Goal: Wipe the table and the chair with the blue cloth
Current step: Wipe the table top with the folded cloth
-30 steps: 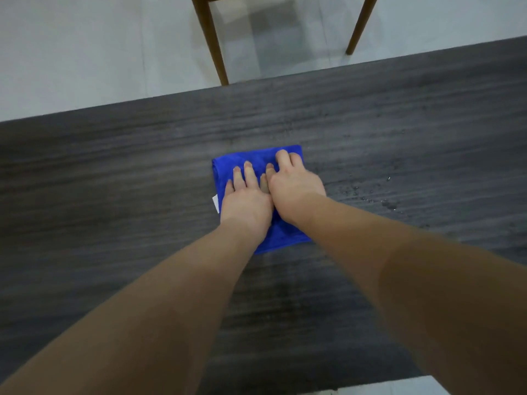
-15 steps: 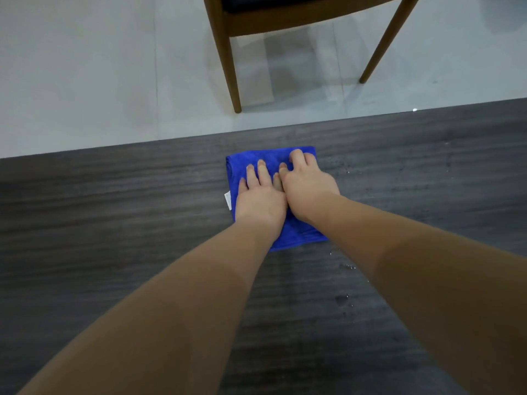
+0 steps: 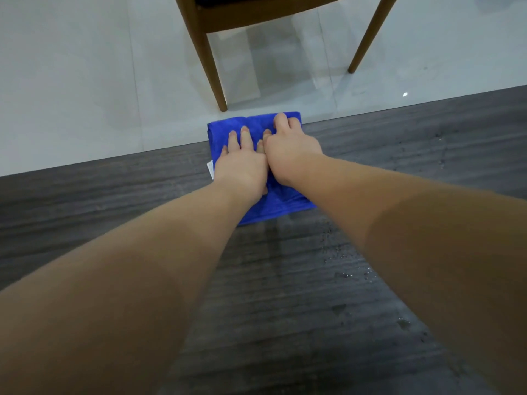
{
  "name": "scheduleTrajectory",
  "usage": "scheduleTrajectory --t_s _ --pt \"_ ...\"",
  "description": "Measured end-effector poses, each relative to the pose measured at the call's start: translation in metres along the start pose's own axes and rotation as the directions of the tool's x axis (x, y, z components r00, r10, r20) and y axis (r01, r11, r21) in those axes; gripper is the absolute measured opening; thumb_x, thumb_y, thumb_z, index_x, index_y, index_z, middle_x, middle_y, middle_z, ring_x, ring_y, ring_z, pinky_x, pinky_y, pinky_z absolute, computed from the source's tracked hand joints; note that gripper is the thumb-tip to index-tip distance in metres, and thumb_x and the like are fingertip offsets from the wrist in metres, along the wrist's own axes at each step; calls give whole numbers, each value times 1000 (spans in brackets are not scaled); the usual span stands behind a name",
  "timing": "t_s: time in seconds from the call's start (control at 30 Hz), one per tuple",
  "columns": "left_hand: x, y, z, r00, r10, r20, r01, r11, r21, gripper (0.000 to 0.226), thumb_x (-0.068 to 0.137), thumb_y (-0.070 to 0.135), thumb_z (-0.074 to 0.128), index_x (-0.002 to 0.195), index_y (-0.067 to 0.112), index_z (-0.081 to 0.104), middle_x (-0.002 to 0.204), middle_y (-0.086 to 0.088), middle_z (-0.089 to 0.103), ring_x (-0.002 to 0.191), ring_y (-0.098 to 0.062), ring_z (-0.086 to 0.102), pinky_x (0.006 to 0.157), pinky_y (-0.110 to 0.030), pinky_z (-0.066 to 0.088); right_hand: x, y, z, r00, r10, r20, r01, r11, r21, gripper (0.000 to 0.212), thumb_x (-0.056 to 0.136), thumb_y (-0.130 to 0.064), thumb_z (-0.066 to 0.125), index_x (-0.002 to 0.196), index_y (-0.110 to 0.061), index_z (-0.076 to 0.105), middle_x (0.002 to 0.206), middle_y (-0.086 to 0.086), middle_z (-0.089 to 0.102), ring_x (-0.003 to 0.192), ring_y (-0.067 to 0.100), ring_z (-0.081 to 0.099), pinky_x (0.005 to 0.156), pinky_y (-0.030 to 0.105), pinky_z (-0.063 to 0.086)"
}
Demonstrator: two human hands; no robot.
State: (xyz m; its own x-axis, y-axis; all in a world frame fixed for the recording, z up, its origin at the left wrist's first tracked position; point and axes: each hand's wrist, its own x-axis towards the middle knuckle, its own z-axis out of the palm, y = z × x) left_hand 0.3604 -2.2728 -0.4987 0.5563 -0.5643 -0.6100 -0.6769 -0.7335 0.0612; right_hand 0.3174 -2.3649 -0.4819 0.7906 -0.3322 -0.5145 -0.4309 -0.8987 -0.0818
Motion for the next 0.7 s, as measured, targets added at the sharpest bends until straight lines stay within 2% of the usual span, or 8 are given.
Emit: scheduleTrajectory --t_s 0.1,0.23,0.37,0.47,0.57,0.7 --pt "1 -1 1 1000 -4 -4 4 999 -32 103 82 30 77 158 22 9 164 -12 -11 151 -32 -7 118 -48 18 0 0 0 1000 -3 5 3 1000 -10 46 95 -19 53 139 -8 42 147 11 20 133 28 25 77 37 39" --pt "-2 -4 1 1000 -2 -15 1 997 -83 91 80 29 79 155 22 28 164 -9 -10 151 -29 -7 116 -49 21 -1 2 0 1000 -18 -5 18 999 -26 47 95 -21 55 139 -9 42 150 11 16 135 27 24 77 35 36" --pt "-5 -6 2 1000 23 3 -23 996 -89 98 84 29 76 158 28 12 163 -10 -15 150 -31 -10 118 -50 17 -3 7 4 1000 -27 -5 27 999 -42 54 93 -22 58 142 -10 38 154 11 13 137 27 22 84 38 41" --pt "-4 5 3 999 48 -2 -48 997 -60 102 85 34 74 158 28 5 163 -12 -16 150 -33 -10 118 -50 13 -4 23 6 999 -33 -6 33 999 -34 54 90 -20 63 138 -9 42 152 12 16 137 27 24 90 41 42" --pt "5 32 1 997 68 -31 -70 997 -42 103 85 35 75 158 26 3 163 -13 -15 150 -34 -10 117 -52 15 -5 51 6 1000 -21 10 21 997 -69 58 86 -23 70 136 -11 43 146 11 22 134 28 27 88 42 42" --pt "14 52 -2 997 64 -32 -64 998 -14 105 83 36 77 158 24 5 163 -12 -15 150 -33 -10 117 -52 17 0 72 6 999 -21 29 24 996 -84 61 83 -28 73 135 -13 44 143 11 24 132 29 28 91 45 44"
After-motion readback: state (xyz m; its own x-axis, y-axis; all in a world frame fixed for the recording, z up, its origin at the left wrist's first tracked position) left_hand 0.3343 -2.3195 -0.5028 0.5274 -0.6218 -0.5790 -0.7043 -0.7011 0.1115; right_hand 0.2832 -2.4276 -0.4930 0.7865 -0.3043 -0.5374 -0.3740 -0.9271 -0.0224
